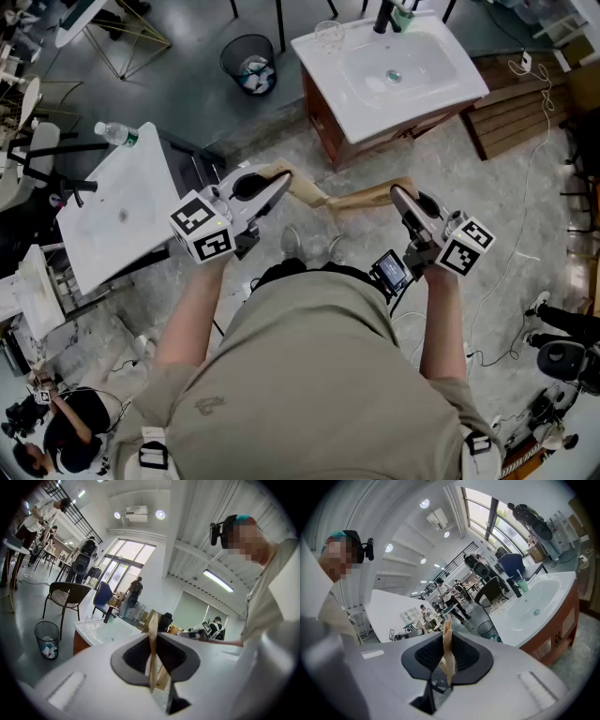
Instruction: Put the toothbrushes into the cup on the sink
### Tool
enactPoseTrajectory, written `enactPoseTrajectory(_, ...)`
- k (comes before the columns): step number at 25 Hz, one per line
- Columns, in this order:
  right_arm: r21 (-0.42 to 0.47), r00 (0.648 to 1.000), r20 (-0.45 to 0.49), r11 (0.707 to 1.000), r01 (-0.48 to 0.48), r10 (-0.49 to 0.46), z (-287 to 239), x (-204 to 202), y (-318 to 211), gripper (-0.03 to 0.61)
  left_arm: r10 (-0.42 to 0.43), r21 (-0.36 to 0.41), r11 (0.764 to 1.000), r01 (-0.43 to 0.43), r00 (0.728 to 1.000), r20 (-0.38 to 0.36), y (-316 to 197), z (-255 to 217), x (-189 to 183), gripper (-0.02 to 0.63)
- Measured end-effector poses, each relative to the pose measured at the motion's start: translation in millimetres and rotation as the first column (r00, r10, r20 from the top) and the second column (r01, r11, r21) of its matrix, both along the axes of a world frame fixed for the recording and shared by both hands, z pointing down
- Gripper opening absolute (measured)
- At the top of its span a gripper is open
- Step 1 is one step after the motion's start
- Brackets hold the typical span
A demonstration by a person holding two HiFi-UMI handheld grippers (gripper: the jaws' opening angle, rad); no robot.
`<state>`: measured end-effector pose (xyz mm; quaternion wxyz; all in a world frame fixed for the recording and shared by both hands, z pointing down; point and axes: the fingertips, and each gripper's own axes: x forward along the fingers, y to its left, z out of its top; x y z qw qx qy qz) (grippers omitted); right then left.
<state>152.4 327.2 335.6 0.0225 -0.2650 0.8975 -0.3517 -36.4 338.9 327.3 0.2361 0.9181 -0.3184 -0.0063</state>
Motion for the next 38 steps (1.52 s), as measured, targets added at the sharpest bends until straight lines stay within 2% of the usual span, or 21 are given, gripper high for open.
enactPoseTrajectory(12, -0.004, 1.000, 0.006, 1.000, -0.013, 0.013, 5, 8, 1, 0.054, 0.001, -0.013, 1.000, -0.001, 1.000, 0.010, 3, 9, 5, 0.037)
enactPoseTrajectory(21, 0.007, 0.998, 0.035, 0.999, -0.052, 0.052, -2, 51, 6, 0.054, -0.026, -0.025, 0.999, 0.026, 1.000, 0.012, 19, 15, 23, 0.037)
enactPoseTrajectory(29, -0.011, 0.994, 0.073, 0.997, -0.083, 0.083, -1, 89, 18, 0.054, -0.024, -0.012, 1.000, 0.025, 0.999, 0.034, 33, 8, 55, 0.037)
enactPoseTrajectory(38, -0.025, 0.993, 0.100, 0.998, -0.064, 0.066, 3, 102, 27, 0.053, -0.052, 0.008, 0.999, 0.052, 0.997, 0.059, 46, 0, 68, 0.037)
